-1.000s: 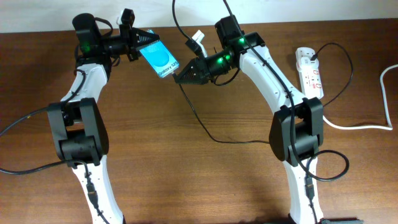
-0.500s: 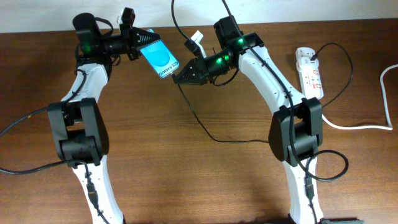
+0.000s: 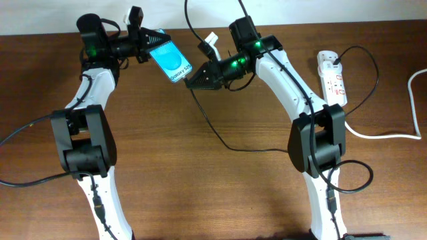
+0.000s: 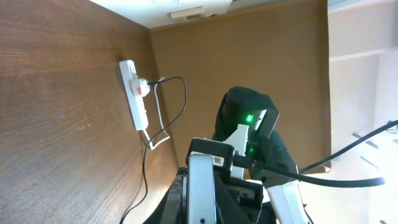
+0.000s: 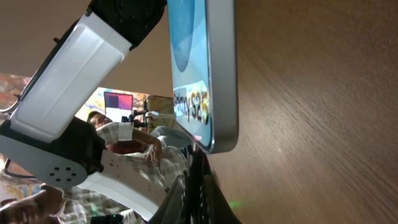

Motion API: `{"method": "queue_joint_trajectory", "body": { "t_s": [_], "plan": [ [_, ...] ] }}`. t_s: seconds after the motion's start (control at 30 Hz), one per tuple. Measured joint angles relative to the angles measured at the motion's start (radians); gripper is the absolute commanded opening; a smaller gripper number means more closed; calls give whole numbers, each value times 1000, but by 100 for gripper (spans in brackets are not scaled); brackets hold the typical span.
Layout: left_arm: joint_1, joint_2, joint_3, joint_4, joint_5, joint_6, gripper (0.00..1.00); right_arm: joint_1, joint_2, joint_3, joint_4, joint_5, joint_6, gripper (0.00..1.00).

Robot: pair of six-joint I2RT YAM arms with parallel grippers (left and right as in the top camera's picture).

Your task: Plug charger to phone and switch on socket

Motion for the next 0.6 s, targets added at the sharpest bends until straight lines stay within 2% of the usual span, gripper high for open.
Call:
{"method": "queue_joint_trajectory", "body": {
  "t_s": [0.6],
  "plan": [
    [2,0,0,4,-49,-5,0,-22,4,0,101,1,122,4]
  ]
}}
